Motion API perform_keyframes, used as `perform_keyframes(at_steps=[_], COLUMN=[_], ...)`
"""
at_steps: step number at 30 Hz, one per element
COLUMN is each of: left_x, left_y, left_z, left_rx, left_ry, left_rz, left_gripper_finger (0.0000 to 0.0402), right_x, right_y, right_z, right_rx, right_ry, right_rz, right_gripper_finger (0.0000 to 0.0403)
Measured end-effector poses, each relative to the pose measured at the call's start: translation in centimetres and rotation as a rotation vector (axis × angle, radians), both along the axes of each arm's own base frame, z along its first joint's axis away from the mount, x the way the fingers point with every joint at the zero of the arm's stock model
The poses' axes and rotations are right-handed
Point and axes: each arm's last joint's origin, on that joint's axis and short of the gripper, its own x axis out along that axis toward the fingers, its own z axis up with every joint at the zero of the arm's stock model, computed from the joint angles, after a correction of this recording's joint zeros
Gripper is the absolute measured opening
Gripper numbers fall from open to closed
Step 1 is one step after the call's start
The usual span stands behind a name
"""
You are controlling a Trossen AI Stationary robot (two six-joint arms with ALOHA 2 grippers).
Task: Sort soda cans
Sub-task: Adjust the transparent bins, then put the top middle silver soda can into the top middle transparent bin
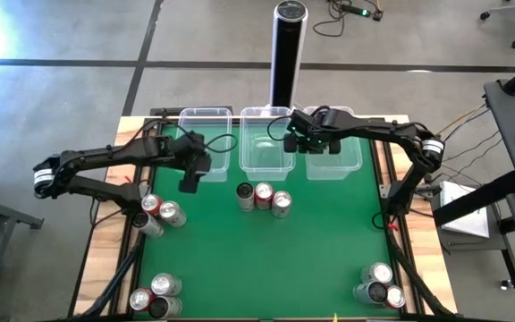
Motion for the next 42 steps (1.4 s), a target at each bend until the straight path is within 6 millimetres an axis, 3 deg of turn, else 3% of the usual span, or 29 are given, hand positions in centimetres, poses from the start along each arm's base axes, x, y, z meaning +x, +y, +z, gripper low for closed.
perform_keyframes(at_steps=[7,15,18,21,24,28,32,38,42], left_x=[-0.2,-0.3,-0.5,-0.8,-1.4,-2.4,-3.6,-5.0,-5.7], left_y=[0.0,0.1,-0.1,-0.6,-1.0,-1.4,-2.1,-3.2,-3.9], left_z=[-0.1,0.6,1.9,3.4,4.2,4.8,5.7,6.9,7.2], left_rx=[-0.013,0.023,-0.025,-0.161,-0.193,-0.190,-0.222,-0.363,-0.428], left_ry=[0.020,0.013,-0.032,-0.124,-0.176,-0.198,-0.261,-0.412,-0.485], left_rz=[0.020,0.072,0.086,0.091,0.086,0.088,0.116,0.171,0.203], left_gripper_finger=[0.0223,0.0223,0.0224,0.0226,0.0235,0.0251,0.0259,0.0259,0.0259], right_x=[-0.3,-1.7,-1.8,-1.7,-1.6,-0.7,0.7,2.5,3.2], right_y=[0.2,2.2,4.8,9.3,13.8,18.5,21.6,22.1,21.7], right_z=[0.6,4.5,6.5,8.2,8.6,8.0,5.6,2.1,0.8], right_rx=[-0.023,-0.131,-0.198,-0.242,-0.279,-0.345,-0.339,-0.237,-0.240], right_ry=[0.002,-0.075,-0.133,-0.198,-0.214,-0.230,-0.171,-0.068,-0.017], right_rz=[0.047,0.176,0.356,0.638,0.787,0.869,0.889,0.886,0.943], right_gripper_finger=[0.0156,0.0257,0.0286,0.0307,0.0322,0.0340,0.0350,0.0355,0.0355])
